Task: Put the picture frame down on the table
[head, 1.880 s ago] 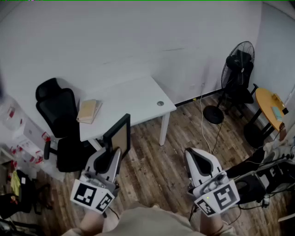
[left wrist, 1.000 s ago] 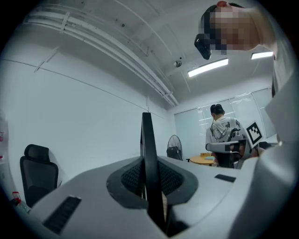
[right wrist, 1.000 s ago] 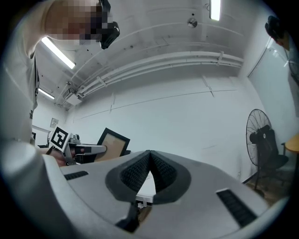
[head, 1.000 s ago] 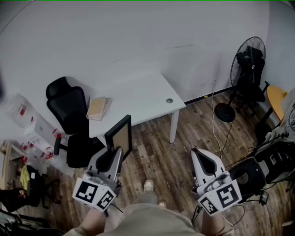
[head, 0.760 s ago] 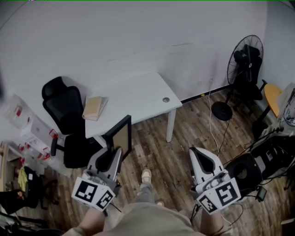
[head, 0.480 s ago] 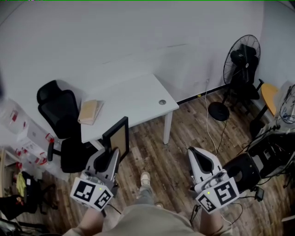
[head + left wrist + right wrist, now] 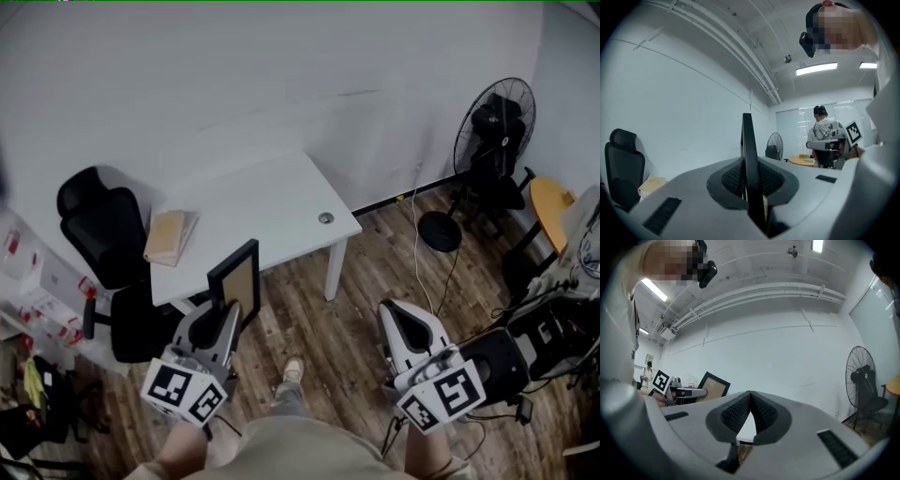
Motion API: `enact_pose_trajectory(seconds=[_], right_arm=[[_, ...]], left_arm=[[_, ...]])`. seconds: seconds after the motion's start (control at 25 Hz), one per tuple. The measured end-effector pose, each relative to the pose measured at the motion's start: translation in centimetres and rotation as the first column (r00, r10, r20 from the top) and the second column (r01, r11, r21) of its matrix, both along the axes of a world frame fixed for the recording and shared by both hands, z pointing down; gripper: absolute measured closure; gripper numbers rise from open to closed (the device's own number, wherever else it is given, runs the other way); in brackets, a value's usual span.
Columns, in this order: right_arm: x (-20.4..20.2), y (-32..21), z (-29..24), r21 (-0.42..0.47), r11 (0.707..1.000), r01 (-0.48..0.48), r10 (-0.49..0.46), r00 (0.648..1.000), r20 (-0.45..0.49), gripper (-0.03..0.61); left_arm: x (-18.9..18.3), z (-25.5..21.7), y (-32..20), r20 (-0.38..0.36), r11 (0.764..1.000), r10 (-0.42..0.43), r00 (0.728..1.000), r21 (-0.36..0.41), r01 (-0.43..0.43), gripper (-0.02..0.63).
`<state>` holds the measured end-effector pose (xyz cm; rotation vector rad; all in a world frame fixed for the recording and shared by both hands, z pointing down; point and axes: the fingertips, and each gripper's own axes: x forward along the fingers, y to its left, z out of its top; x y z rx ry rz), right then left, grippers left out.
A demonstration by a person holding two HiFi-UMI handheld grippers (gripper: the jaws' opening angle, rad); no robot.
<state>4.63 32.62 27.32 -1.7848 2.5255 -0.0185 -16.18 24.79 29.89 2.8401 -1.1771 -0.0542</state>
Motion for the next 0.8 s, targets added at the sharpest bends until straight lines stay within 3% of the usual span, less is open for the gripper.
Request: enact_pose_trajectory(seconds=[0.48,0.8], right_arm=[[1.2,-11.4,0.9,-0.053,0.995,-0.086,0.085,0.996,-0.025,0.555],[0.4,-18.3,1.0,-0.054,0.993,-0.104,0.102,0.994,-0.044,0.555]], left_arm=[[2.9,-0.1,-13.2,-0.001,0.994,0.109,0.994,-0.003,-0.109,0.558],[2.6,0.6,-20.7,-0.010,0.990,0.139,0.990,-0.010,-0.139,0.558]])
